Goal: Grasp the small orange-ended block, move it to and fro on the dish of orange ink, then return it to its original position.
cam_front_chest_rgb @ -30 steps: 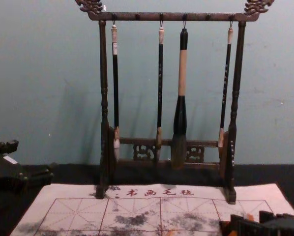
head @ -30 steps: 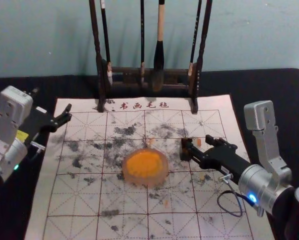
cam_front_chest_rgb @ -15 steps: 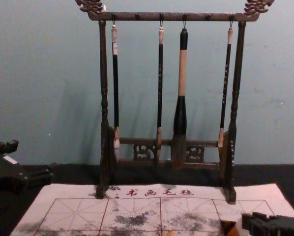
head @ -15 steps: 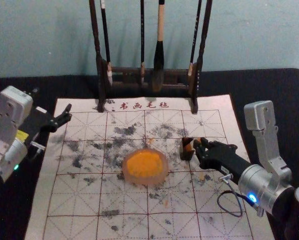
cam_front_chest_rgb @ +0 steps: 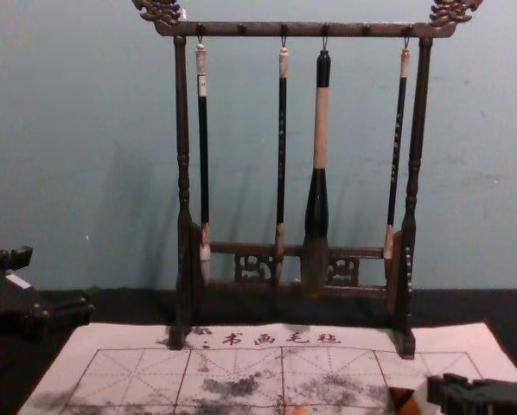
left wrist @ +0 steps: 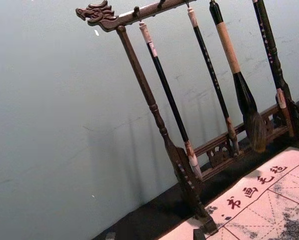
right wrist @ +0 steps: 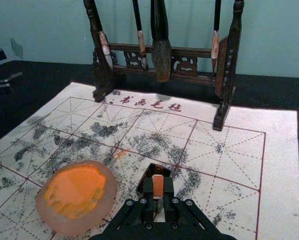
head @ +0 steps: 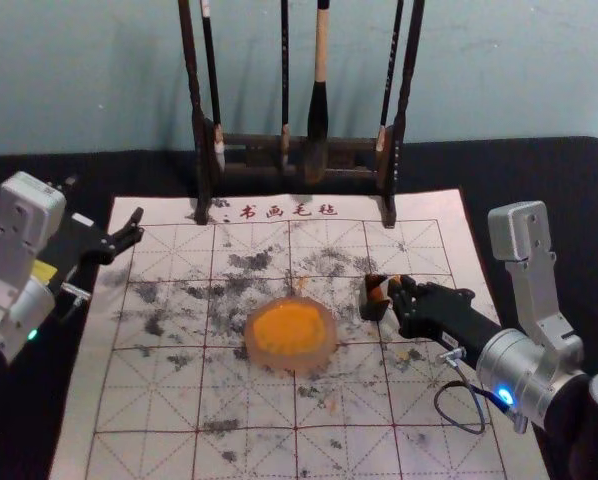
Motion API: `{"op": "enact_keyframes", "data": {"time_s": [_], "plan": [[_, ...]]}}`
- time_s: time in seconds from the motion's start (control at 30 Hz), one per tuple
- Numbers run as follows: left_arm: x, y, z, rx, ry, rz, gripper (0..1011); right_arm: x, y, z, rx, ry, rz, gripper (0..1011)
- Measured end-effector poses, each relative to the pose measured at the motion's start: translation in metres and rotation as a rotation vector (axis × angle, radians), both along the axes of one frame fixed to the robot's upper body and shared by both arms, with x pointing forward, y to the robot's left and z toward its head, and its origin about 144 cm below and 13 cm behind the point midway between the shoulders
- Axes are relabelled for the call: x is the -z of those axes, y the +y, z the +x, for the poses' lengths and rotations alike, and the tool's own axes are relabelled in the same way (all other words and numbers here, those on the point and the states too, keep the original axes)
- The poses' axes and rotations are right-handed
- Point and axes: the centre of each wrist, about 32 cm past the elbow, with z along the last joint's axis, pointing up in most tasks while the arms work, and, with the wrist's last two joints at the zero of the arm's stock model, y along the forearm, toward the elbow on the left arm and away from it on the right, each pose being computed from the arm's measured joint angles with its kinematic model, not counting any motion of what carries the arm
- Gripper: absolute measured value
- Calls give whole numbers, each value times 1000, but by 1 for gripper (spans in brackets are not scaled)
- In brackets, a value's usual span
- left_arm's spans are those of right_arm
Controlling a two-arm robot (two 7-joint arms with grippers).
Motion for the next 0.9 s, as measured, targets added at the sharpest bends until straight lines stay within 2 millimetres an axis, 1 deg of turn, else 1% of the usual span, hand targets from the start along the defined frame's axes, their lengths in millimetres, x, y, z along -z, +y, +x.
{"op": "enact_keyframes", "data": {"time_s": [0.3, 0.63, 0.9], "plan": [[0, 0, 0, 0, 0, 0, 1001, -4, -1, 0, -18, -11, 16, 109], [0, 0, 0, 0, 0, 0, 1001, -26, -3, -1, -44, -33, -14, 109], [0, 0, 0, 0, 0, 0, 1001, -45, -10, -1, -49, -63, -51, 109]]}}
